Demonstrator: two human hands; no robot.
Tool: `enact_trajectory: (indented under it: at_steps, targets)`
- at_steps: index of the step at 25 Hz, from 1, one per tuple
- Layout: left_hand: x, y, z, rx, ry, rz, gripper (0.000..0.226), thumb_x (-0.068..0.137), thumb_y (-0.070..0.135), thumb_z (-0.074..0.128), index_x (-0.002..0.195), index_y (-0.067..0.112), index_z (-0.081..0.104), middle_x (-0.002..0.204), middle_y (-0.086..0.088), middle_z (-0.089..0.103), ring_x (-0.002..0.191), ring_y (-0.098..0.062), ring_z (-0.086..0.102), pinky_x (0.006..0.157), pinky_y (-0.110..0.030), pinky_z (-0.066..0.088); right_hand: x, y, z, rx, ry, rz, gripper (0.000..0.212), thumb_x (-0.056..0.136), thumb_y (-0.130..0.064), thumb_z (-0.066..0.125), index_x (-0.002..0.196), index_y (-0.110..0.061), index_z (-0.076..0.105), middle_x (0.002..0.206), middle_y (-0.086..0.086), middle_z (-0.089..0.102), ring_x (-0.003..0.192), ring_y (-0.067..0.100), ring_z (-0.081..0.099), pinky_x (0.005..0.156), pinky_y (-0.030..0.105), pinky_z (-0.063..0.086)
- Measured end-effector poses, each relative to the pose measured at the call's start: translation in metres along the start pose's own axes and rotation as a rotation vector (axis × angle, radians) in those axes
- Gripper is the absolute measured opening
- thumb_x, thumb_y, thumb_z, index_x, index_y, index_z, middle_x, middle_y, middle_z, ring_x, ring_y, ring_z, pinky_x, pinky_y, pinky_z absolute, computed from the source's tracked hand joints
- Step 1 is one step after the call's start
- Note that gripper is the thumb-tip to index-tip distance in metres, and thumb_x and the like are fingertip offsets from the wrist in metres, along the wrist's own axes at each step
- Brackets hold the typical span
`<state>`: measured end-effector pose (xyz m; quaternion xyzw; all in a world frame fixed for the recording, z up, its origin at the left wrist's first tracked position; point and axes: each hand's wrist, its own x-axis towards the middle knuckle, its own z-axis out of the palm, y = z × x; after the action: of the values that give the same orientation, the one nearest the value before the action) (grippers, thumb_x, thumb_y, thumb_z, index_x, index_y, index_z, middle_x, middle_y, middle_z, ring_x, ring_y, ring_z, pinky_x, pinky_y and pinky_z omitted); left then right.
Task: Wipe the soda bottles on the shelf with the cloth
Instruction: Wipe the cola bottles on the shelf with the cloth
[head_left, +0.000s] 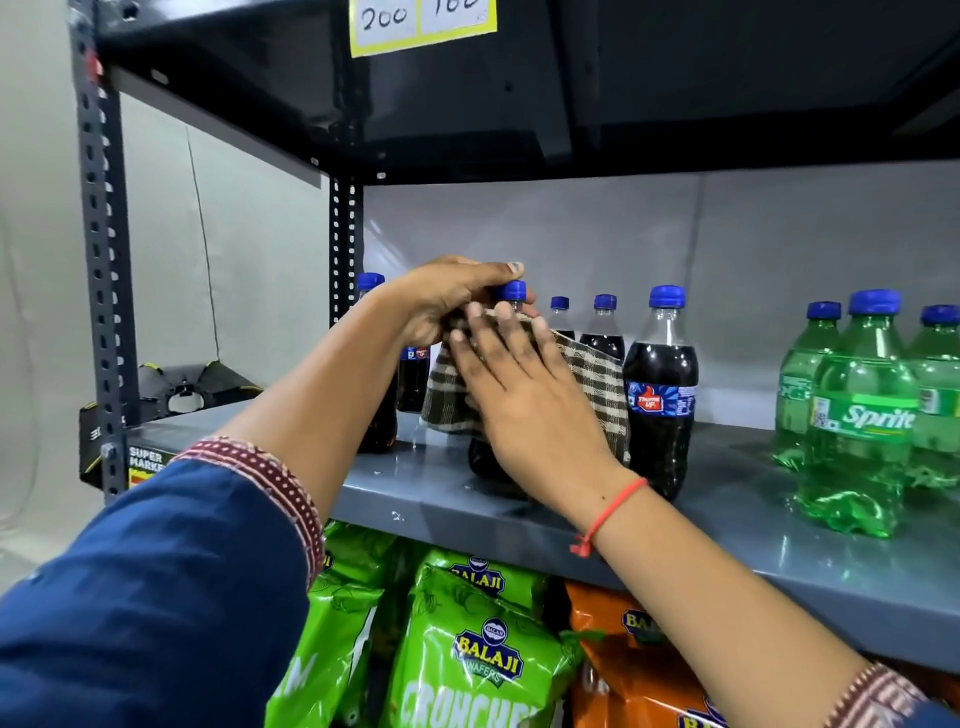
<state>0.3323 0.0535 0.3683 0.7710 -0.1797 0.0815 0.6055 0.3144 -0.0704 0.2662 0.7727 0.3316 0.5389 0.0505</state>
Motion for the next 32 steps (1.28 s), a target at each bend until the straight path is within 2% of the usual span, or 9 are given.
enact_trajectory:
  at_steps: [4,7,10,14,18,21,25,28,32]
  targets:
    - [-0.001,0.0,0.002,-0.02,-0.021,0.022,0.031,0.085,0.029,0.055,0.096,0.001,0.062,0.084,-0.007,0.074,0.076,-0.017,0.07,0.067,-0.023,0.057,-0.004,0.001,0.003,-0.172,0.051,-0.127,0.049,0.084,-0.017,0.03,0.131,-0.012,0.046,0.139,0.006,0.049,0.13,0.025,0.041,0.107,0.042,0.031]
    - [0.001,0.001,0.002,-0.016,-0.006,-0.018,0.03,0.085,0.03,0.055,0.094,0.003,0.065,0.089,-0.008,0.073,0.08,-0.017,0.067,0.075,-0.024,0.056,0.005,0.009,-0.001,-0.07,0.01,-0.132,0.049,0.084,-0.016,0.028,0.128,-0.008,0.049,0.135,0.011,0.053,0.127,0.029,0.044,0.105,0.044,0.035]
    - [0.001,0.002,0.002,-0.005,-0.033,-0.007,0.026,0.087,0.031,0.051,0.089,0.008,0.063,0.08,-0.003,0.074,0.075,-0.014,0.068,0.069,-0.021,0.055,0.0,0.012,-0.002,-0.153,-0.028,-0.328,0.048,0.084,-0.018,0.028,0.123,-0.014,0.055,0.131,0.003,0.058,0.124,0.022,0.049,0.103,0.04,0.04]
    - [-0.001,0.003,0.004,0.011,-0.027,-0.024,0.027,0.087,0.032,0.051,0.089,0.009,0.065,0.073,-0.001,0.073,0.064,-0.01,0.066,0.06,-0.019,0.054,0.01,0.028,-0.009,-0.058,-0.014,-0.293,0.041,0.089,-0.014,0.046,0.129,-0.006,0.048,0.137,0.014,0.05,0.129,0.033,0.041,0.108,0.045,0.031]
    - [0.002,0.001,0.002,0.019,-0.032,0.008,0.026,0.087,0.03,0.051,0.087,0.008,0.063,0.088,-0.007,0.072,0.079,-0.017,0.067,0.078,-0.026,0.053,-0.004,0.02,-0.006,-0.162,-0.101,-0.466,0.048,0.083,-0.019,0.029,0.122,-0.017,0.057,0.129,0.0,0.06,0.123,0.02,0.05,0.103,0.038,0.04]
    - [0.001,0.002,0.003,0.005,-0.016,-0.02,0.026,0.086,0.031,0.053,0.085,0.008,0.066,0.068,0.0,0.074,0.062,-0.01,0.067,0.059,-0.02,0.055,0.01,0.029,-0.008,-0.089,-0.005,-0.333,0.044,0.086,-0.014,0.036,0.126,-0.008,0.051,0.133,0.011,0.055,0.126,0.032,0.045,0.105,0.046,0.035]
    - [0.002,0.002,0.0,0.002,-0.05,0.0,0.026,0.086,0.031,0.053,0.087,0.008,0.065,0.074,-0.001,0.075,0.073,-0.014,0.067,0.066,-0.021,0.055,0.008,0.022,-0.013,-0.155,-0.116,-0.556,0.045,0.082,-0.02,0.032,0.115,-0.026,0.062,0.121,-0.005,0.065,0.119,0.024,0.055,0.1,0.043,0.043]
    - [-0.001,0.003,0.001,0.0,-0.042,-0.054,0.029,0.084,0.032,0.055,0.09,0.006,0.066,0.065,-0.001,0.073,0.059,-0.013,0.066,0.052,-0.022,0.054,0.018,0.027,-0.019,-0.021,-0.064,-0.436,0.047,0.081,-0.014,0.029,0.109,-0.02,0.066,0.115,0.005,0.069,0.112,0.032,0.059,0.094,0.047,0.047]
    - [0.002,0.002,-0.001,-0.02,-0.047,0.012,0.025,0.086,0.029,0.053,0.088,0.007,0.063,0.073,-0.002,0.075,0.072,-0.014,0.07,0.071,-0.023,0.056,-0.002,0.019,-0.006,-0.13,-0.088,-0.575,0.037,0.086,-0.022,0.037,0.107,-0.026,0.067,0.118,-0.005,0.067,0.116,0.018,0.057,0.1,0.037,0.044]
